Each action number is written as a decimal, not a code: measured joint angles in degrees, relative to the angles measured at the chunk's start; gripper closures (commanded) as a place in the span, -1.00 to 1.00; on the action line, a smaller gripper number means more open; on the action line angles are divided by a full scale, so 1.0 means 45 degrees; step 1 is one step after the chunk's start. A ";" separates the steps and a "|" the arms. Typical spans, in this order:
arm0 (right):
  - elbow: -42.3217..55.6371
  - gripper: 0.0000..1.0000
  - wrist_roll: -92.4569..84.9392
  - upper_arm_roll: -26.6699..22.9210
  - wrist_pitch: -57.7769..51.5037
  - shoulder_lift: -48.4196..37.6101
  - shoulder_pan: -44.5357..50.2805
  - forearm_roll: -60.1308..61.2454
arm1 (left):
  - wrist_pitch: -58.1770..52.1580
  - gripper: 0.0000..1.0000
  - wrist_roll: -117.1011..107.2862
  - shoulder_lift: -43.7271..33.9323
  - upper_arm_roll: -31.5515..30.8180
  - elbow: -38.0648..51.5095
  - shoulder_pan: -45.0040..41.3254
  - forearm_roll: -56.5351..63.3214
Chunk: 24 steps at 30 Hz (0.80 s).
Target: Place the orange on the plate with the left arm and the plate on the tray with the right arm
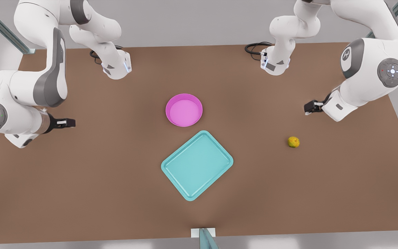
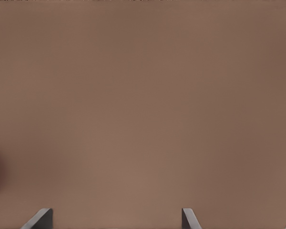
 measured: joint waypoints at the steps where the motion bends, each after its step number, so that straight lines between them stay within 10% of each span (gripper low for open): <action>1: 0.0000 -1.00 -0.0035 0.0000 0.0074 0.0000 -0.0024 0.0003 | 0.0118 -1.00 -0.0090 0.0035 -0.0001 0.0000 -0.0015 0.0020; 10: -0.0003 -1.00 -0.0275 0.0003 0.0400 0.0102 -0.0044 0.0010 | 0.5685 -1.00 -0.0274 0.2830 0.0712 -0.6138 0.0034 0.0085; 24: -0.0013 -1.00 -0.0488 -0.0001 0.0511 0.0253 -0.0063 0.0364 | 1.0226 -1.00 0.0592 0.4474 0.1359 -0.6679 0.0309 0.0077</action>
